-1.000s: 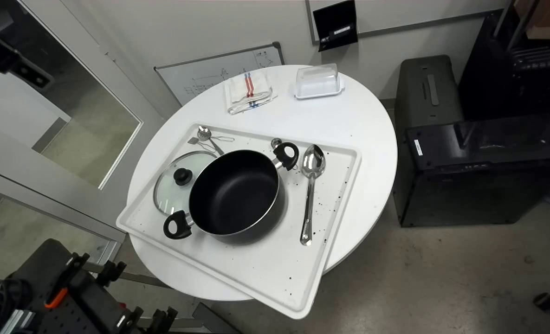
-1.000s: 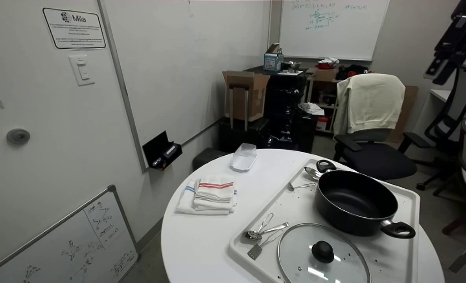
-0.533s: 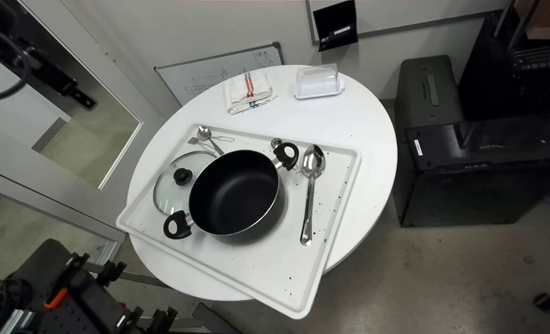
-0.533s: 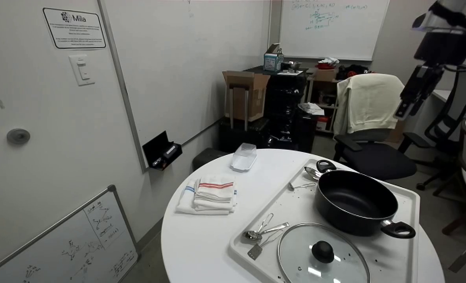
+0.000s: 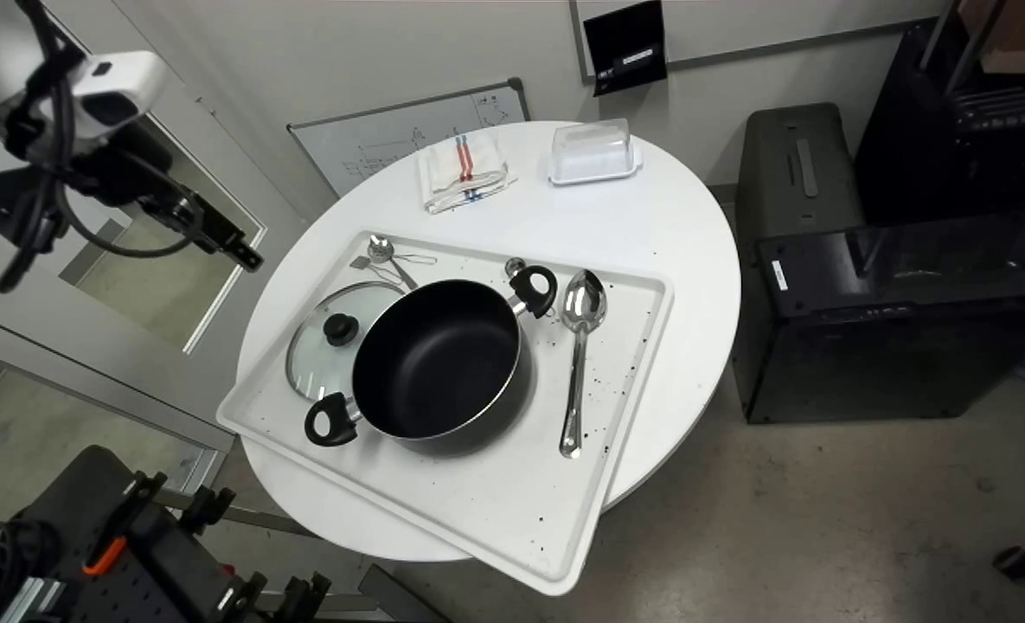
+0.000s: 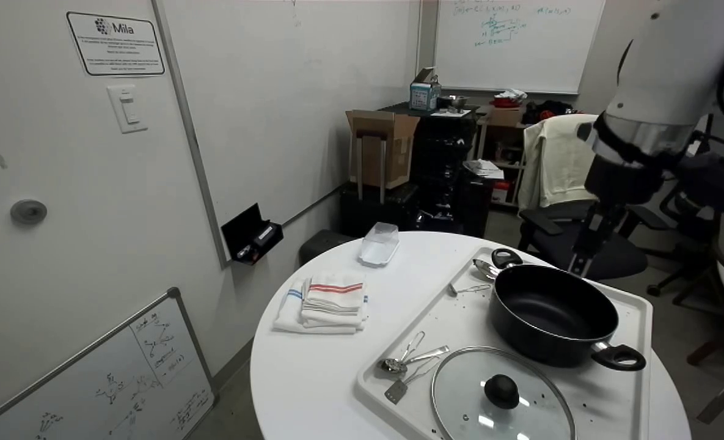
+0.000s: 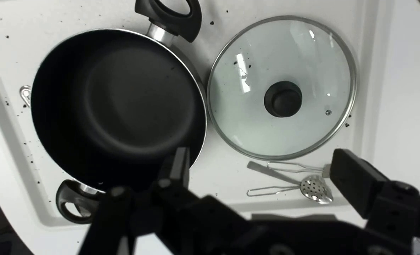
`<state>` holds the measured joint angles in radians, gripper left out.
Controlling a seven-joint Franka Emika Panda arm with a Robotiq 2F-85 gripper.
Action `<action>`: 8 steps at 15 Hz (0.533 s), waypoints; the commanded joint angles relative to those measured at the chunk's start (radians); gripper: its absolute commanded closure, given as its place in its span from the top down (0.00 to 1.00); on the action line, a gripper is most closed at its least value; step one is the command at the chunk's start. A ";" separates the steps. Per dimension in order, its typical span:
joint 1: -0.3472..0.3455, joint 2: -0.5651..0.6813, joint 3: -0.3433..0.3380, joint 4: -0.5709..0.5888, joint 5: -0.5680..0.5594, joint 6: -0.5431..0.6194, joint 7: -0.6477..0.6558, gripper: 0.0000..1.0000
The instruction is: Put the glass lid on the black pot
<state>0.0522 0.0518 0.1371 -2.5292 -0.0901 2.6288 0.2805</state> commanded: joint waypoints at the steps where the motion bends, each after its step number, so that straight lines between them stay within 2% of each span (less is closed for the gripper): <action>1: 0.059 0.177 -0.029 0.094 -0.119 0.035 0.107 1.00; 2: 0.083 0.219 -0.044 0.114 -0.151 0.045 0.136 1.00; 8: 0.220 0.434 -0.120 0.242 -0.165 0.048 0.170 1.00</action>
<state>0.2009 0.3756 0.0698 -2.3681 -0.2198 2.6541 0.4075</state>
